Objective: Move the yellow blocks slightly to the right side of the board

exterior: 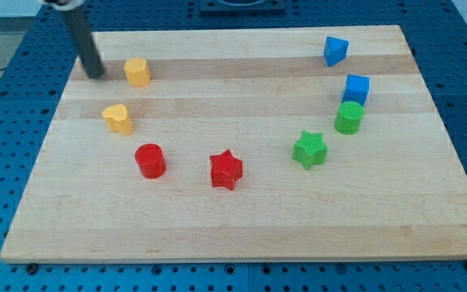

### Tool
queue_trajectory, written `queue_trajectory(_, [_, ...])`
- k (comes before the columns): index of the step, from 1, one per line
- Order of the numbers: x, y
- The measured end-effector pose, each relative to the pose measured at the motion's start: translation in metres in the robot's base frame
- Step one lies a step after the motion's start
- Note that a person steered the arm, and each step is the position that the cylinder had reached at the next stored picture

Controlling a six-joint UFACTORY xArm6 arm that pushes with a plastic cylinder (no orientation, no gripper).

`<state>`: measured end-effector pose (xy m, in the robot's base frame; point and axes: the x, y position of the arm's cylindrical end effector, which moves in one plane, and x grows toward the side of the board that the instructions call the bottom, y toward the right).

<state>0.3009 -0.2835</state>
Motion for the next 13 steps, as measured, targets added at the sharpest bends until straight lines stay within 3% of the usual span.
queue_trajectory(3, [0.144,0.032])
queue_trajectory(6, [0.173,0.073])
queue_trajectory(9, [0.119,0.093])
queue_trajectory(10, [0.141,0.075])
queue_trajectory(11, [0.117,0.02])
queue_trajectory(12, [0.07,0.032])
queue_trajectory(13, [0.062,0.09])
